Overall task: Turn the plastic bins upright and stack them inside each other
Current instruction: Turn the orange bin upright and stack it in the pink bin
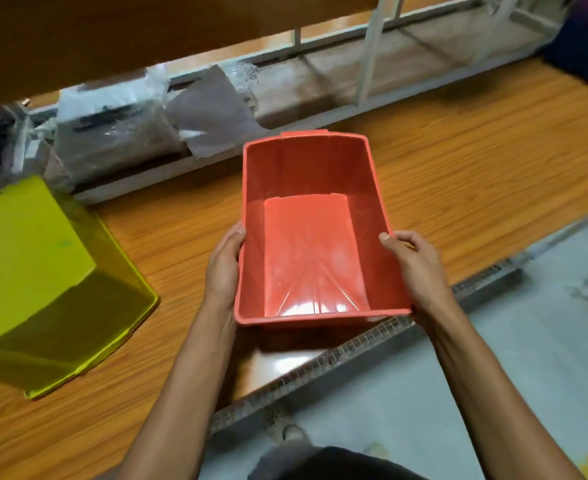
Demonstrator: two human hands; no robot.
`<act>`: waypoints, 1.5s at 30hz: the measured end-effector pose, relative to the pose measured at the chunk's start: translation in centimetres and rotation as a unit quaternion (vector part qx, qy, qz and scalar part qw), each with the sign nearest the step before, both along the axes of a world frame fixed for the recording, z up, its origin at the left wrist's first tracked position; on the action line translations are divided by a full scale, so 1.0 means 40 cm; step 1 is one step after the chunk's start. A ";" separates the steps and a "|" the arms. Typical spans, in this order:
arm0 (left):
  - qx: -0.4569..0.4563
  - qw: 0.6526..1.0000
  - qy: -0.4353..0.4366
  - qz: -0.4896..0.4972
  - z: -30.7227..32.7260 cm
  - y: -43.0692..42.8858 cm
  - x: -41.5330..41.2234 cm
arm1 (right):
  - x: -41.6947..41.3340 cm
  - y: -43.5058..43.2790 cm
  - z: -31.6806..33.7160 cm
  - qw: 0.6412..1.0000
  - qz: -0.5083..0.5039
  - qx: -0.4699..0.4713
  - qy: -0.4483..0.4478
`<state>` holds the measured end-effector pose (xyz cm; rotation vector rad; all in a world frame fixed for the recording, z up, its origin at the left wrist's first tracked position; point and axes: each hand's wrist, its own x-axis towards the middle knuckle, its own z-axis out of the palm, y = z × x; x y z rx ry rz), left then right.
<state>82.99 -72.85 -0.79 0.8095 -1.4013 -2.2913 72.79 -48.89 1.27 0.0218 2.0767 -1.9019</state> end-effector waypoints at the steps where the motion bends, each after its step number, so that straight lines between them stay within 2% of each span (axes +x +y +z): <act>1: -0.001 1.000 -0.002 -0.008 0.003 0.045 -0.015 | 0.004 0.053 0.008 1.000 -0.007 -0.011 0.001; 5: -0.002 0.998 -0.009 -0.067 0.021 0.237 -0.068 | 0.040 0.274 0.027 0.996 -0.039 -0.084 -0.008; 9: 0.017 0.988 -0.009 -0.155 0.038 0.420 -0.109 | 0.080 0.463 0.022 0.990 -0.102 -0.095 0.004; 12: 0.013 0.966 0.007 -0.258 0.049 0.554 -0.141 | 0.096 0.588 0.013 0.980 -0.171 -0.096 0.023; 16: -0.069 0.927 0.003 -0.369 0.069 0.716 -0.187 | 0.106 0.739 0.012 0.959 -0.259 -0.105 0.041; 18: -0.078 0.911 0.013 -0.406 0.065 0.780 -0.224 | 0.103 0.802 0.009 0.946 -0.300 -0.111 0.044; 22: -0.062 0.910 0.005 -0.409 0.042 0.886 -0.324 | 0.077 0.889 0.000 0.913 -0.387 -0.119 0.045; 27: -0.068 0.933 -0.020 -0.353 0.004 1.011 -0.496 | -0.016 0.970 -0.007 0.866 -0.484 -0.123 0.033; 32: -0.031 0.909 -0.001 -0.416 -0.015 1.118 -0.692 | -0.154 1.052 0.000 0.841 -0.528 -0.109 0.051; 37: -0.039 0.887 0.026 -0.460 -0.015 1.202 -0.880 | -0.294 1.119 0.015 0.819 -0.560 -0.110 0.068; 45: -0.033 0.884 0.033 -0.464 -0.006 1.340 -1.094 | -0.465 1.232 0.017 0.796 -0.588 -0.125 0.077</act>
